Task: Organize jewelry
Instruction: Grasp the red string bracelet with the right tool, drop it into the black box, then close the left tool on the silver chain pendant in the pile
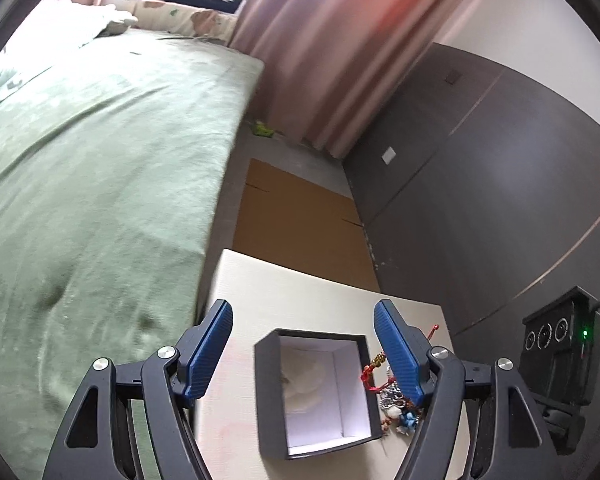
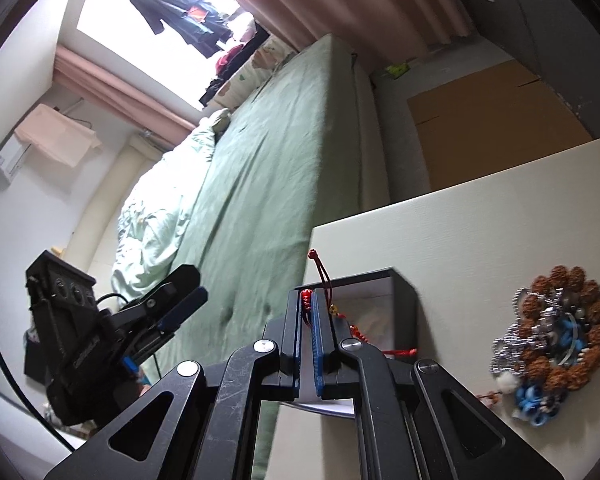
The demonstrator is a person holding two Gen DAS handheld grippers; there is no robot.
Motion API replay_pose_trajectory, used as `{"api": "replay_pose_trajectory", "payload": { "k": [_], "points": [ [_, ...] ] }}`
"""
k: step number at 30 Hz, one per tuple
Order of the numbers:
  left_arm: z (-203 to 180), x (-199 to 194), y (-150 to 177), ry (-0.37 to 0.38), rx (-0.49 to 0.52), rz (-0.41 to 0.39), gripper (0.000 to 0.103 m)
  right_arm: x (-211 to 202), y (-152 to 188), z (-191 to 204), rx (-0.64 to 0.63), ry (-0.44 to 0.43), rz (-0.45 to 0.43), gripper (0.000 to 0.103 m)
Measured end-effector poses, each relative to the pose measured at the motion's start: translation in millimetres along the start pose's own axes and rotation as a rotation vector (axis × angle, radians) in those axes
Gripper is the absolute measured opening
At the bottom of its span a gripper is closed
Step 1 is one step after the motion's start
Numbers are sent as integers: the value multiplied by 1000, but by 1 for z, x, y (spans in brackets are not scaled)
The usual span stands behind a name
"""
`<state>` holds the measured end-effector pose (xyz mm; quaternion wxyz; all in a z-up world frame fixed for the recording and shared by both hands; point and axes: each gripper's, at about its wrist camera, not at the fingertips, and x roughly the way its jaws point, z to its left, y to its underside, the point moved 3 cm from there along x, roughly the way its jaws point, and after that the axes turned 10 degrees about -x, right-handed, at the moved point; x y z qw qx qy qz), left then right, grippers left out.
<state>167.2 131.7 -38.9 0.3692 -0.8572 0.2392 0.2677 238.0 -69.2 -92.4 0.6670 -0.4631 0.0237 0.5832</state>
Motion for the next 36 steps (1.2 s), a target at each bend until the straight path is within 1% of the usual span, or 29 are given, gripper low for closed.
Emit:
{"api": "replay_pose_trajectory", "payload": {
  "k": [3, 4, 5, 7, 8, 12, 16, 19, 22, 23, 25, 27, 29, 31, 34, 36],
  "points": [
    [2, -2, -1, 12, -6, -1, 76, 7, 2, 7, -26, 14, 20, 9],
    [1, -3, -1, 17, -8, -1, 81, 10, 3, 7, -28, 16, 35, 18],
    [1, -4, 0, 23, -11, -2, 88, 12, 4, 6, -23, 22, 49, 37],
    [2, -7, 0, 24, -17, -10, 95, 10, 5, 1, -14, 54, 48, 55],
    [1, -7, 0, 26, -18, -13, 95, 6, 6, -2, -14, 71, 41, 57],
    [-6, -6, 4, 28, -11, -8, 95, -11, 9, -13, 2, 91, 30, 58],
    [-18, -3, 11, 37, 16, 2, 96, -38, 13, -30, 25, 119, 8, 77],
    [-29, 2, 19, 52, 44, 12, 102, -58, 14, -40, 32, 143, -10, 85],
    [-42, 8, 29, 62, 71, 27, 102, -75, 16, -53, 41, 184, -20, 101],
    [-47, 11, 32, 64, 81, 34, 102, -79, 16, -55, 40, 194, -25, 103],
    [-57, 17, 39, 71, 94, 48, 102, -90, 18, -64, 53, 210, -31, 103],
    [-67, 23, 47, 76, 108, 63, 103, -96, 18, -71, 75, 203, -28, 103],
    [-77, 30, 54, 81, 125, 76, 102, -102, 18, -79, 88, 215, -27, 103],
    [-87, 38, 63, 60, 156, 90, 102, -109, 20, -88, 101, 244, -23, 103],
    [-100, 45, 74, 16, 220, 85, 102, -118, 22, -97, 102, 272, -25, 103],
    [-110, 50, 82, 26, 254, 97, 102, -124, 23, -105, 111, 295, -24, 103]
  ]
}}
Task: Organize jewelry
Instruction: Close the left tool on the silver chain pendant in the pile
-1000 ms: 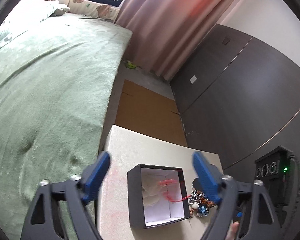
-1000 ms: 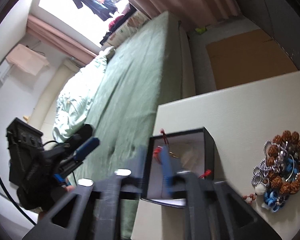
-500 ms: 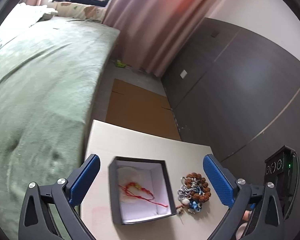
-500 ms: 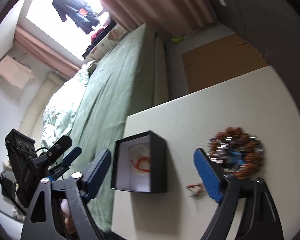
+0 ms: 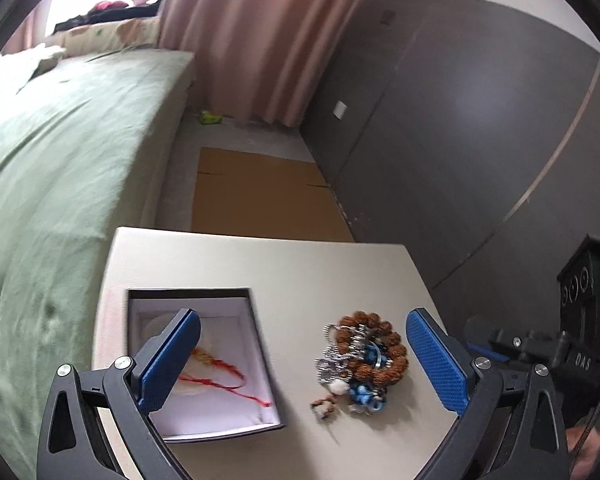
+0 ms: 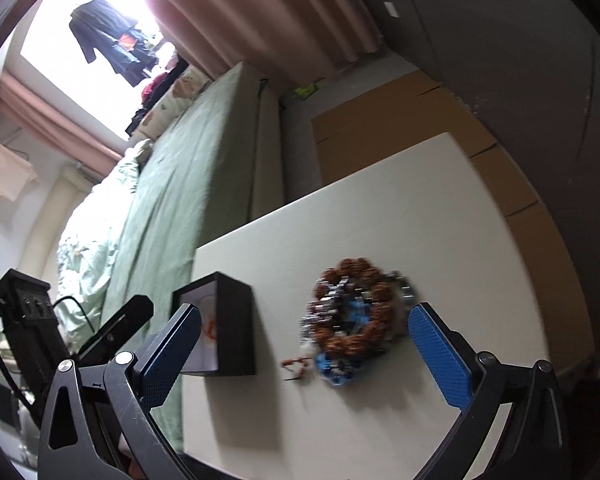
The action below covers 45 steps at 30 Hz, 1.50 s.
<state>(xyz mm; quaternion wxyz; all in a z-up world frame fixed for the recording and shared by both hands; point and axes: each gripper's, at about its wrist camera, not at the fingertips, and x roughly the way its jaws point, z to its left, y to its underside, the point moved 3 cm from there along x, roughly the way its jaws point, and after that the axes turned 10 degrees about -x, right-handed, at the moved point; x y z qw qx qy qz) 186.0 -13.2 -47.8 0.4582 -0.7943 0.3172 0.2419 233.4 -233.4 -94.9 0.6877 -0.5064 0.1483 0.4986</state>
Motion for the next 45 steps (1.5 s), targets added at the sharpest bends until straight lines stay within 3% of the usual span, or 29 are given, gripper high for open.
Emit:
{"api": "replay_pose_trajectory", "payload": {
  "k": [3, 6, 8, 12, 22, 35, 45],
  "points": [
    [-11, 9, 4, 11, 27, 9, 101, -6, 0, -14, 25, 12, 2, 103],
    [-22, 21, 10, 19, 57, 36, 88, -9, -1, -27, 47, 37, 3, 103],
    [-30, 33, 15, 20, 85, 73, 73, -11, -1, -37, 69, 49, 4, 103],
    [-42, 53, 25, 18, 121, 125, 61, -13, -1, -53, 109, 53, 9, 103],
    [-66, 98, 53, -87, 260, 185, 31, -28, -3, -84, 177, 104, -14, 103],
    [-74, 131, 72, -207, 398, 193, 19, -30, -3, -96, 209, 111, -11, 103],
    [-62, 136, 66, -164, 303, 241, 15, -25, -4, -89, 193, 118, 0, 103]
  ]
}}
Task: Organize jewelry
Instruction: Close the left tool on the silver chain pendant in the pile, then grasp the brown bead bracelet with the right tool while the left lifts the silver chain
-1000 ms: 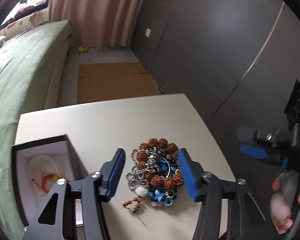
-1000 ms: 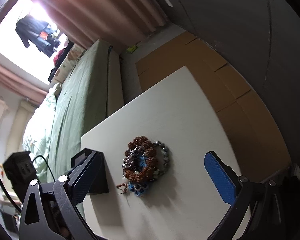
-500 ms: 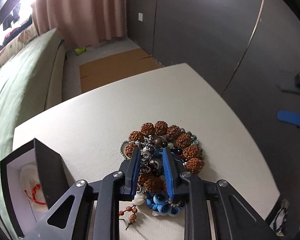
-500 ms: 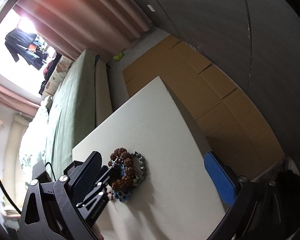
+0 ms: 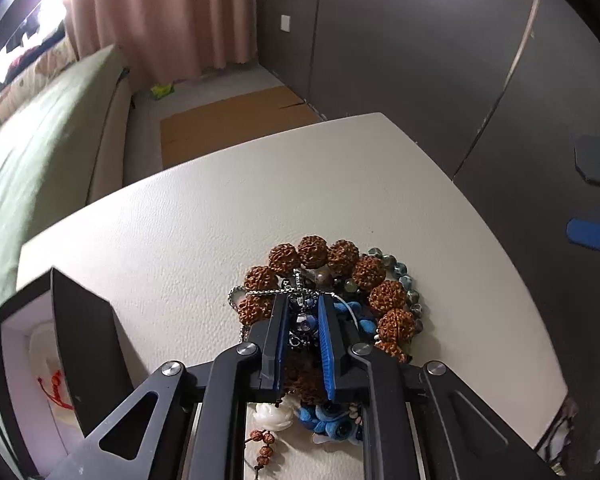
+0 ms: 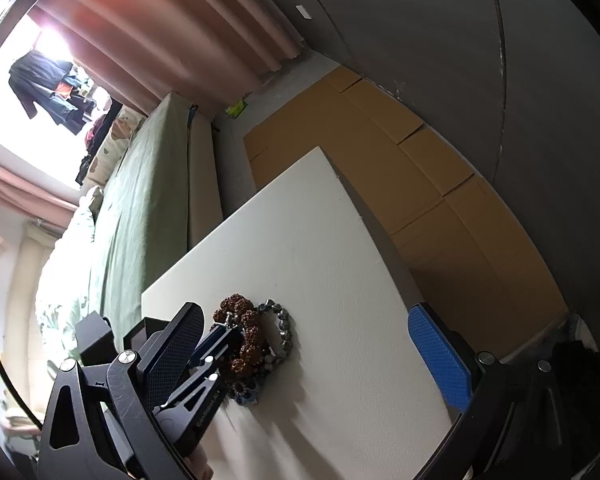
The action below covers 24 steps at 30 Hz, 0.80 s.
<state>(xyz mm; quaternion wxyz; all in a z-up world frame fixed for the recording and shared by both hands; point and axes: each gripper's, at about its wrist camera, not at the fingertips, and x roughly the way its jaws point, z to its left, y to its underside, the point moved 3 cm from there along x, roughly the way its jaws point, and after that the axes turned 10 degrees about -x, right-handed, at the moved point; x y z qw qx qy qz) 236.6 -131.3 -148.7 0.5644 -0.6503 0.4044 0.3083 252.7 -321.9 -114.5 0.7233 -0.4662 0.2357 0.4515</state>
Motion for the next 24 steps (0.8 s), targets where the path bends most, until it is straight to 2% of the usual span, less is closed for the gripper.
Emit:
{"api": "replay_pose_trajectory", "payload": {
  "k": [6, 9, 14, 24],
  "points": [
    [6, -37, -10, 57, -36, -86, 15, 8, 3, 11, -24, -27, 20, 101],
    [13, -53, -15, 78, -64, -117, 15, 18, 6, 20, -32, -64, 49, 94],
    [30, -73, -19, 95, -109, -155, 15, 41, 15, 34, -62, -79, 115, 74],
    [53, -115, -26, 117, -167, -240, 15, 81, 30, 61, -123, -60, 211, 53]
  ]
}}
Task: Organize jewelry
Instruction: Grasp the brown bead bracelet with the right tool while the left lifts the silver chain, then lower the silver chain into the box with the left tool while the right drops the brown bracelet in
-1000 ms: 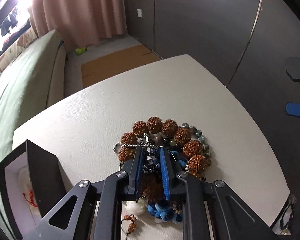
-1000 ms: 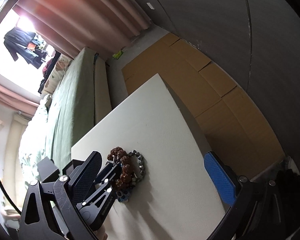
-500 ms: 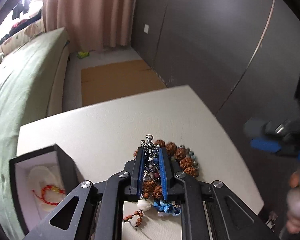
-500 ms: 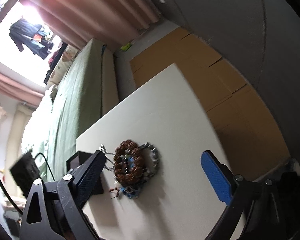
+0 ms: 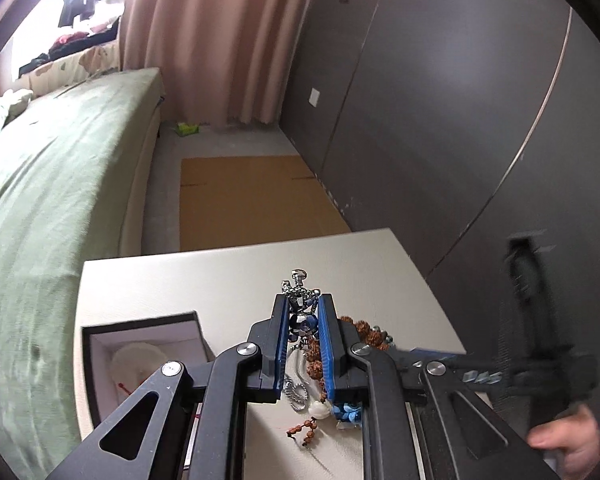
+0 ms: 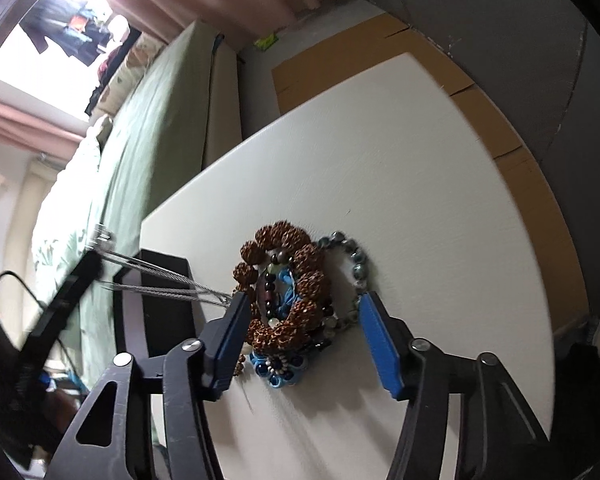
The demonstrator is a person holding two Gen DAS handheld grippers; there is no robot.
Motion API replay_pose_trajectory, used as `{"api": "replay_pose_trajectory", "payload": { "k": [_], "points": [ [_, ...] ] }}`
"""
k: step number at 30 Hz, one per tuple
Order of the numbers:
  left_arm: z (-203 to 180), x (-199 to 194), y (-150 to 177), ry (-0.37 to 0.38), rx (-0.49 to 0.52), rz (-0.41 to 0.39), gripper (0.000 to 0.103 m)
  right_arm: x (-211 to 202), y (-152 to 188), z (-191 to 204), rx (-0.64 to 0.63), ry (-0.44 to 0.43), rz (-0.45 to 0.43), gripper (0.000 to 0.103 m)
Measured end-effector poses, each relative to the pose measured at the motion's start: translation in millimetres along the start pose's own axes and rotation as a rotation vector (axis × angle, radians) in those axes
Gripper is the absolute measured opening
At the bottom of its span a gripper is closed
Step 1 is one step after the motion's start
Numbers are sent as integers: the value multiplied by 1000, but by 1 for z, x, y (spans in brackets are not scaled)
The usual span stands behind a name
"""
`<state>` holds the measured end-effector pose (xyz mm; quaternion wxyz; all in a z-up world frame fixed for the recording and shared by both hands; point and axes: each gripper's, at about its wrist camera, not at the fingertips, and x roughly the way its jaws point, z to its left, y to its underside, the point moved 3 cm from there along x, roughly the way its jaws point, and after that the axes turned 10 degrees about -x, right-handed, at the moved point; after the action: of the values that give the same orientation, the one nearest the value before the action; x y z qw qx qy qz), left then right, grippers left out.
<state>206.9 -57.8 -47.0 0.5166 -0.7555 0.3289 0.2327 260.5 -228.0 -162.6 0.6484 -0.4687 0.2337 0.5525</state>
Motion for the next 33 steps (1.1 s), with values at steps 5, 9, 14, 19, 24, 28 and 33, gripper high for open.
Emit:
{"api": "replay_pose_trajectory", "payload": {
  "k": [5, 9, 14, 19, 24, 28, 33],
  "points": [
    [5, -17, -6, 5, -12, -39, 15, 17, 3, 3, 2, 13, 35, 32],
    [10, -31, -10, 12, -29, -62, 15, 14, 2, 5, 4, 26, 18, 21],
    [16, -56, -17, 24, -47, -108, 15, -7, 0, 16, -27, -8, -49, 21],
    [20, -85, -25, 50, -75, -160, 15, -31, -4, 34, -72, -63, -123, 21],
    [17, -116, -36, 60, -73, -229, 15, -45, -4, 50, -97, -120, -173, 21],
    [15, -134, -43, 71, -67, -268, 15, -58, -5, 62, -117, -159, -217, 21],
    [19, -149, -48, 68, -71, -302, 15, -71, -5, 78, -143, -212, -265, 21]
  ]
}}
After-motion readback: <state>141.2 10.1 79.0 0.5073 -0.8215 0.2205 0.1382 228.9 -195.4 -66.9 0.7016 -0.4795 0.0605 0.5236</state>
